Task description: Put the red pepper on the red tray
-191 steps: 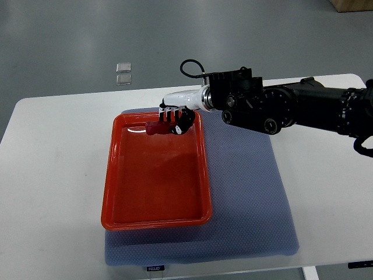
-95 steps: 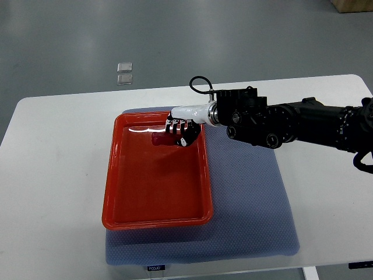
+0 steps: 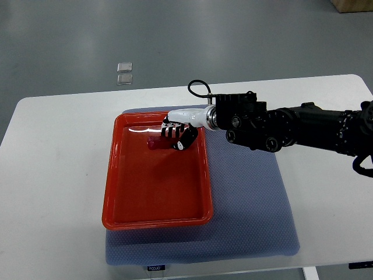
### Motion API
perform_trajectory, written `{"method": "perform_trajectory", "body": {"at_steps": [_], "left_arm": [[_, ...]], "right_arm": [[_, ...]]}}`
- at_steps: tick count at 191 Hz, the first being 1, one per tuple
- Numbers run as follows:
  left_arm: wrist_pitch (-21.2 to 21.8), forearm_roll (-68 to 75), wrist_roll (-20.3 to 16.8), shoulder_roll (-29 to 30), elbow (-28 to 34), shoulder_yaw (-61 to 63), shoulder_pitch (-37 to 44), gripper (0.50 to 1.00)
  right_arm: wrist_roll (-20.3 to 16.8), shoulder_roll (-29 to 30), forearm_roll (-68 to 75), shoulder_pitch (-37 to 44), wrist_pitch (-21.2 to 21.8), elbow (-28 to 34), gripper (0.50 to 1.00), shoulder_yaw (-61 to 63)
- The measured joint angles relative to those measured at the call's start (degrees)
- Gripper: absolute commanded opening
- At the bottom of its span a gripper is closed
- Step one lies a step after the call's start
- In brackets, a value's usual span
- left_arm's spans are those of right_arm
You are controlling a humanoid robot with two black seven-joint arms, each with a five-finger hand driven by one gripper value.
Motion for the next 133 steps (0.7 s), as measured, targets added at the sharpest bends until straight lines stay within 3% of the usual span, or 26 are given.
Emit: {"method": "perform_trajectory", "body": {"at_steps": [16, 49, 68, 95, 133], "left_arm": [[0.0, -0.04, 0.0, 0.0, 0.01, -0.06, 0.0, 1.0], [0.0, -0.08, 0.0, 0.0, 0.08, -0.22, -0.02, 1.0], [0.0, -0.08, 0.0, 0.0, 0.09, -0.25, -0.02, 1.0], [0.0, -0.08, 0.0, 0.0, 0.1, -0.26, -0.02, 1.0], [0.02, -0.08, 0.0, 0.0, 0.1, -0.26, -0.02, 1.0]], "right_arm": [[0.26, 0.0, 0.0, -0.18, 0.0, 0.0, 0.752, 0.0], [0.32, 0.0, 0.0, -0.69, -0.06, -0.01, 0.756, 1.0], [0.32, 0.0, 0.0, -1.15, -0.06, -0.08, 0.782, 5.03], [0.75, -0.01, 0.43, -4.08, -0.84, -0.41, 0.791, 16.78], [2.61, 0.0, 4.68, -16.3, -3.57, -0.51, 0.817, 43.23]]}}
